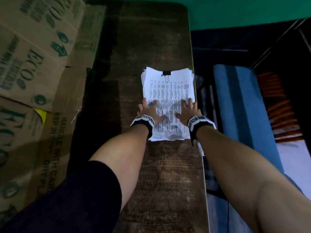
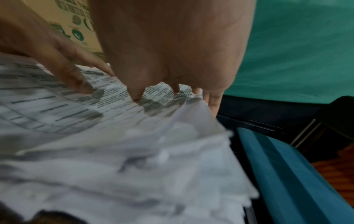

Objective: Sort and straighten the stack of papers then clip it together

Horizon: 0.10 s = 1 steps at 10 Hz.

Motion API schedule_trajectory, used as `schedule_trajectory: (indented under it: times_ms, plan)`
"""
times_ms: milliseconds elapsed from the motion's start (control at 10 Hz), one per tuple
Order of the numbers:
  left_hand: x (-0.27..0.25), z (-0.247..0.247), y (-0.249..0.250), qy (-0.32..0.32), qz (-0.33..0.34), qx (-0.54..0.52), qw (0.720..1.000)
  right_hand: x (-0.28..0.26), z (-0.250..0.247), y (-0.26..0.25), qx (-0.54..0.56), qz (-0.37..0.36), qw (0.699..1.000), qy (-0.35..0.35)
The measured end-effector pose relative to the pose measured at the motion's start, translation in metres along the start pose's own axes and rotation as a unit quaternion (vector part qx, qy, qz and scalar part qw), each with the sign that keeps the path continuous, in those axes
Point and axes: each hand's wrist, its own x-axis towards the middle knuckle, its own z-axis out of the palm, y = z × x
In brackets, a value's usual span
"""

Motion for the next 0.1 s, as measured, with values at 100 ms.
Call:
schedule_trajectory:
  times_ms: [100]
  plan:
    - [-0.0040, -0.0020, -0.0024, -0.009, 0.008, -0.015, 1.000, -0.0043, -0.0020, -0.0019, 0.008, 0.007, 1.000, -0.020]
